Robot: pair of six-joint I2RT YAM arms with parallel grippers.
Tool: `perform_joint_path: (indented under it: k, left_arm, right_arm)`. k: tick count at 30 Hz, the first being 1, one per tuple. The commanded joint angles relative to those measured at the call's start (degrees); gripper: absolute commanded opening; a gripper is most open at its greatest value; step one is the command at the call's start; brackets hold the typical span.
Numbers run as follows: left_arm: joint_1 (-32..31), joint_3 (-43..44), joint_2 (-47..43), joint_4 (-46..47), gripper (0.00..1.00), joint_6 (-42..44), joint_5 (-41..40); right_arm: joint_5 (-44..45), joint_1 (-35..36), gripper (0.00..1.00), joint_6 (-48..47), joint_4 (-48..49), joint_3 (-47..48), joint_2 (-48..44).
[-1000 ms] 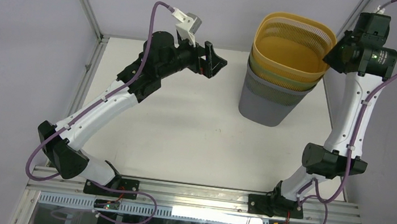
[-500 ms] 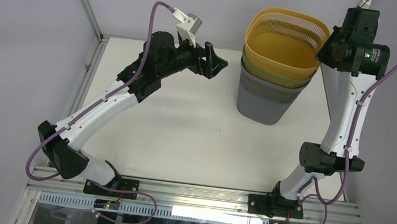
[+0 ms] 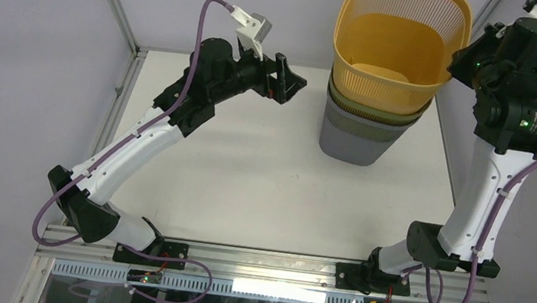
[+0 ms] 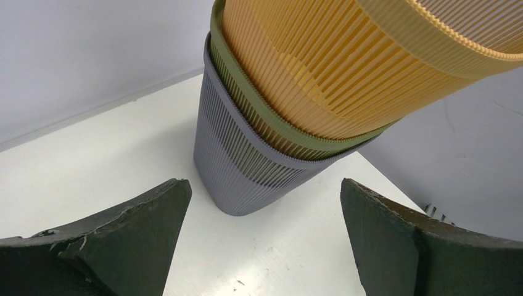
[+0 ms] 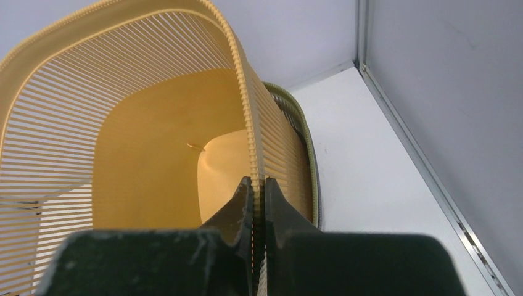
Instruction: Turn the large container upside down
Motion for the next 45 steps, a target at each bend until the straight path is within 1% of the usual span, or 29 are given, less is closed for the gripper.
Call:
perform_joint_path:
  k: [1, 8, 11, 15, 17, 20, 22, 24, 26, 28, 30, 32, 34, 37, 42, 45]
  left_arm:
    - [-0.24, 3.56, -5.2, -0.32, 0.99, 3.47, -3.03]
    - [-0.26, 4.88, -10.62, -1.63, 0.99, 8.08, -8.89]
    - [-0.23, 4.88, -11.64, -2.25, 0.99, 9.24, -10.93]
    - [-0.25, 4.9, -12.12, -4.09, 0.99, 9.38, -13.71]
    - [-0.16, 4.73, -12.72, -5.92, 0.99, 9.27, -16.58]
    - [0.4, 2.89, -15.06, -9.33, 0.99, 8.15, -22.21]
    - [1.18, -0.05, -18.71, -11.29, 0.99, 6.61, -26.12]
    - [2.38, -3.73, -22.32, -13.57, 0.99, 3.52, -29.17]
    - [4.55, -7.97, -26.02, -16.59, 0.99, -1.76, -30.74]
    - [6.43, -11.53, -29.56, -19.87, 0.99, -6.62, -31.24]
    - [7.77, -14.87, -32.6, -23.45, 0.99, -11.72, -32.4]
    - [8.44, -16.72, -34.71, -27.89, 0.99, -17.08, -35.7]
    - [8.52, -17.08, -36.38, -32.58, 0.99, -22.09, -39.22]
    - [8.48, -15.85, -38.63, -38.53, 0.99, -27.66, -44.61]
    - [8.53, -14.74, -43.92, -37.93, 0.99, -28.42, -51.29]
    - [8.53, -12.22, -41.7, -38.19, 0.99, -25.79, -52.42]
  right_arm:
    - [-5.23, 0.18, 0.0, 5.23, 24.05, 0.68, -6.86]
    - [-6.9, 0.18, 0.0, 6.41, 35.65, 1.08, -11.7]
    - [-7.77, 0.12, 0.0, 7.05, 38.48, 1.31, -12.32]
    - [-11.81, 0.11, 0.0, 9.23, 41.57, 0.65, -12.28]
    - [-14.26, 0.1, 0.0, 11.12, 42.43, 0.19, -11.85]
    - [-19.29, 0.11, 0.0, 15.15, 45.27, -3.59, -11.75]
    - [-23.5, 0.16, 0.0, 18.78, 48.39, -7.52, -11.73]
    - [-27.4, 0.28, 0.0, 23.01, 51.04, -11.46, -11.05]
    - [-29.22, 2.03, 0.0, 24.26, 51.68, -14.02, -10.15]
    - [-27.01, 7.29, 0.0, 21.92, 51.23, -16.01, -9.37]
    - [-21.19, 14.99, 0.0, 17.25, 49.03, -16.1, -7.83]
    - [-16.78, 21.51, 0.0, 13.35, 46.03, -14.56, -5.12]
    - [-12.41, 26.03, 0.0, 10.65, 42.33, -12.61, -1.93]
    - [-8.08, 30.16, 0.0, 8.98, 39.47, -13.43, 1.19]
    - [-5.34, 35.25, 0.0, 9.82, 38.3, -20.55, 3.68]
    - [-2.95, 38.08, 0.0, 12.13, 36.82, -24.15, 5.85]
